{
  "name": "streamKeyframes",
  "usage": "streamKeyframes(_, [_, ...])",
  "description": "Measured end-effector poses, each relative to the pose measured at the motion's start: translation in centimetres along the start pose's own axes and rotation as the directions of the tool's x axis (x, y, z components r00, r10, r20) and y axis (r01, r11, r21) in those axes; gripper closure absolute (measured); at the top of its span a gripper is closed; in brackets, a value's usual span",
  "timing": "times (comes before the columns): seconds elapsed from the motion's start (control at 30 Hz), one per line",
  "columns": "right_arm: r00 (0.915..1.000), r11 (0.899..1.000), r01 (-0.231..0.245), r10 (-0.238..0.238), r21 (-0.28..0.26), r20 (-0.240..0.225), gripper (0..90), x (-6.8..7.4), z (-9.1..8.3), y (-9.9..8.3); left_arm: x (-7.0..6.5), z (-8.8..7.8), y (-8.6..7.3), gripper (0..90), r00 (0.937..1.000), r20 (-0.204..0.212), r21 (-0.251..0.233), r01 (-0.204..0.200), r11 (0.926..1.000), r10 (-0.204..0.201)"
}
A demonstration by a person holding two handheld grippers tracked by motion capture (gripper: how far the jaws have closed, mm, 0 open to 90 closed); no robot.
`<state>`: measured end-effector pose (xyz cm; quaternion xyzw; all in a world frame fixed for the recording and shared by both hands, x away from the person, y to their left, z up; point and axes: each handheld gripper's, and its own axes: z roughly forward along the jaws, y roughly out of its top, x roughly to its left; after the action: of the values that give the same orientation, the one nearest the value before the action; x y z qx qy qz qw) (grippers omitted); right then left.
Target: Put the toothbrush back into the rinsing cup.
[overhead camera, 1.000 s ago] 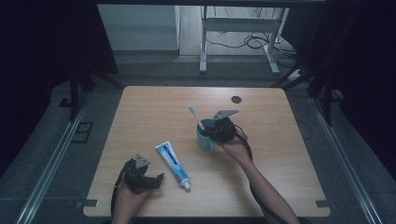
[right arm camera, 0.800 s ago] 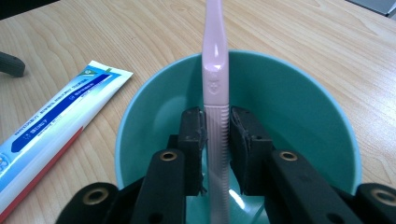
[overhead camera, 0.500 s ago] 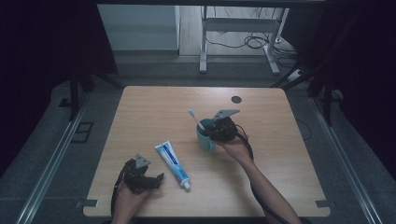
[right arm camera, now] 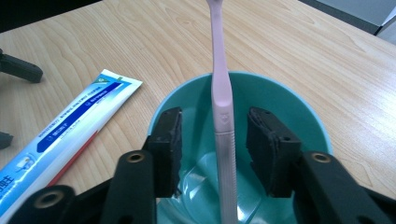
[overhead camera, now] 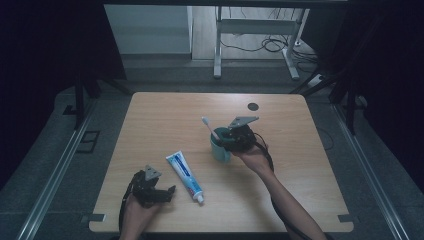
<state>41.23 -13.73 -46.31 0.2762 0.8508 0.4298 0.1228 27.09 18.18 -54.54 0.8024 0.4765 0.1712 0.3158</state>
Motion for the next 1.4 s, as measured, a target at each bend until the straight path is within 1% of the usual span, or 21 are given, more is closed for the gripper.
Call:
streamKeyframes(0.1, [1.0,1.0,0.003,-0.003,-0.001,0.001,49.7,0.1,-0.3,0.1,0.0,0.0,0.0,3.1,1.0,0.0,0.0,-0.002,1.0,0.002])
streamKeyframes(0.23, [0.9999,1.0,-0.009,0.009,-0.003,0.011,45.1,0.0,-0.9,0.2,0.0,0.0,0.0,3.0,1.0,0.0,0.0,-0.002,1.0,0.002])
streamKeyframes(0.33, [0.9999,1.0,-0.013,0.014,-0.006,0.01,43.9,0.0,-1.1,0.2,0.0,0.0,0.0,3.0,1.0,0.0,0.0,-0.002,1.0,0.002])
streamKeyframes(0.4, [0.9996,1.0,-0.02,0.021,-0.012,0.021,42.6,0.0,-1.5,0.2,0.0,0.0,0.0,3.1,1.0,0.0,0.0,-0.002,1.0,0.002])
streamKeyframes(0.57, [0.9996,1.0,-0.023,0.024,-0.02,0.015,41.1,0.0,-2.2,0.3,0.0,0.0,0.0,3.1,1.0,0.0,0.0,-0.002,1.0,0.002])
streamKeyframes(0.63, [0.9995,0.999,-0.032,0.032,-0.029,0.007,39.4,0.0,-2.6,0.3,0.0,0.0,0.0,3.1,1.0,0.0,0.0,-0.002,1.0,0.002])
streamKeyframes(0.97, [0.9992,0.999,-0.038,0.037,-0.025,-0.012,33.2,0.0,-4.0,-0.1,0.0,0.0,0.0,3.1,1.0,0.0,0.0,-0.002,1.0,0.002])
streamKeyframes(1.1, [0.9987,0.998,-0.05,0.05,-0.034,-0.013,28.6,0.0,-4.6,-0.4,0.0,0.0,0.0,3.1,1.0,0.0,0.0,-0.002,1.0,0.002])
streamKeyframes(1.13, [0.9988,0.998,-0.048,0.048,-0.037,-0.012,26.7,-0.1,-4.7,-0.5,0.0,0.0,0.0,3.1,1.0,0.0,0.0,-0.002,1.0,0.002])
streamKeyframes(1.17, [0.9991,0.998,-0.043,0.043,-0.04,-0.001,23.7,0.0,-5.0,-0.7,0.0,0.0,0.0,3.1,1.0,0.0,0.0,-0.002,1.0,0.002])
streamKeyframes(1.2, [0.9991,0.998,-0.043,0.043,-0.04,-0.001,23.7,0.0,-5.0,-0.7,0.0,0.0,0.0,3.1,1.0,0.0,0.0,-0.002,1.0,0.002])
streamKeyframes(1.23, [0.9993,0.999,-0.036,0.036,-0.039,0.003,20.7,0.1,-5.3,-0.9,0.0,0.0,0.0,3.1,1.0,0.0,0.0,-0.002,1.0,0.002])
streamKeyframes(1.27, [0.9993,0.999,-0.036,0.036,-0.039,0.003,20.7,0.1,-5.3,-0.9,0.0,0.0,0.0,3.1,1.0,0.0,0.0,-0.002,1.0,0.002])
streamKeyframes(1.4, [0.9997,0.999,-0.025,0.026,-0.034,0.005,15.4,0.2,-5.8,-1.3,0.0,0.0,0.0,3.0,1.0,0.0,0.0,0.0,1.0,0.0])
